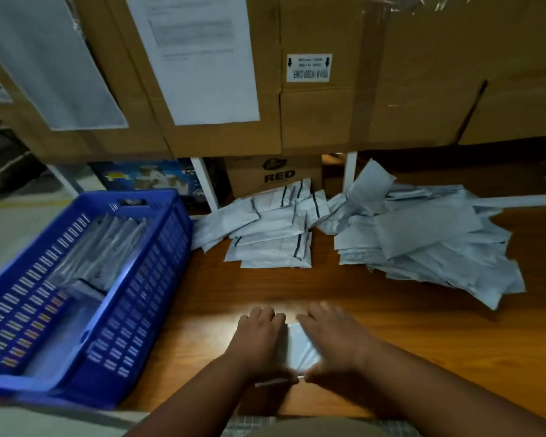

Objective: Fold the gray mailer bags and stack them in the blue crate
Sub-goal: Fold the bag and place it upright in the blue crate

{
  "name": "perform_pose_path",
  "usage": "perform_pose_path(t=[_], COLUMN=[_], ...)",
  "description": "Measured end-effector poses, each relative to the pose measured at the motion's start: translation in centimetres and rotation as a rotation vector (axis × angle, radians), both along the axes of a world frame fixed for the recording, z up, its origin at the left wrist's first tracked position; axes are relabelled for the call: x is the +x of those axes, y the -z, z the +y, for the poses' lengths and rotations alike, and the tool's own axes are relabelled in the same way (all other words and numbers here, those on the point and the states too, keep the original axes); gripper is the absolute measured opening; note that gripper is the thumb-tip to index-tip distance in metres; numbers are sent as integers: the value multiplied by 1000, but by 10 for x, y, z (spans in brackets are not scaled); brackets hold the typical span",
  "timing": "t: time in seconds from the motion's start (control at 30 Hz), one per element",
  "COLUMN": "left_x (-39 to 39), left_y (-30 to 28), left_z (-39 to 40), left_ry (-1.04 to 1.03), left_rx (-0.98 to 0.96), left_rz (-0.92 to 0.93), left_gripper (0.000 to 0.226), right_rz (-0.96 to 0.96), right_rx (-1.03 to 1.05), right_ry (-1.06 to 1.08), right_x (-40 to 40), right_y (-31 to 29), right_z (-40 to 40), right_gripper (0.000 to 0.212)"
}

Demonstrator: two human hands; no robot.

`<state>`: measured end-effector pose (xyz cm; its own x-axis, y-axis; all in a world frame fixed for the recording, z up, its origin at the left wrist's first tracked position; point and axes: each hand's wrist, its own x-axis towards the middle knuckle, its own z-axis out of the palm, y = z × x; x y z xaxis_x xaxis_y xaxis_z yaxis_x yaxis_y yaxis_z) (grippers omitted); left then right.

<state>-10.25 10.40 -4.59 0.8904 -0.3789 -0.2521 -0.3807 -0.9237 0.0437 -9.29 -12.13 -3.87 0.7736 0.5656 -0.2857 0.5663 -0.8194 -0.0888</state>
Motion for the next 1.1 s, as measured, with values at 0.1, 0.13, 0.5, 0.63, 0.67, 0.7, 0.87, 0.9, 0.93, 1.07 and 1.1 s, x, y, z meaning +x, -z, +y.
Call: perform_pose_path(t=[0.1,0.13,0.5,0.63,0.67,0.7,0.87,0.9,0.93,1.07,1.1], left_x=[9,13,50,60,61,62,67,70,72,84,88], left_y=[-30,-41,-180,-212,-218,-222,-226,-221,-215,-179,-169], left_z=[7,16,158,204,215,226,268,277,285,316,322], left_ry=[-54,-97,-371,-472,-492,-515,-623,-643,-662,-768,-784], left_rx=[-70,-127,-383,-350,-342,-349,-424,-427,-420,-369,-364], left_rz=[43,51,-225,-354,-387,-410,-478,-461,-440,-361,-336], left_gripper=[70,50,30,20,21,22,16,14,12,18,22], right_rz=[74,87,-5,-81,-97,-129,-262,-257,-251,-258,-240], right_rx=[63,94,237,256,256,256,187,171,158,45,-6], right_ry=[-9,-14,-166,-216,-230,-258,-339,-361,-384,-472,-481], right_x=[20,28,137,181,190,199,232,238,242,260,265], right_y=[-27,-38,-163,-204,-213,-220,-241,-241,-241,-226,-216], right_z=[21,30,130,191,208,225,307,320,333,391,404], right_gripper=[68,52,12,5,4,2,8,8,7,12,14])
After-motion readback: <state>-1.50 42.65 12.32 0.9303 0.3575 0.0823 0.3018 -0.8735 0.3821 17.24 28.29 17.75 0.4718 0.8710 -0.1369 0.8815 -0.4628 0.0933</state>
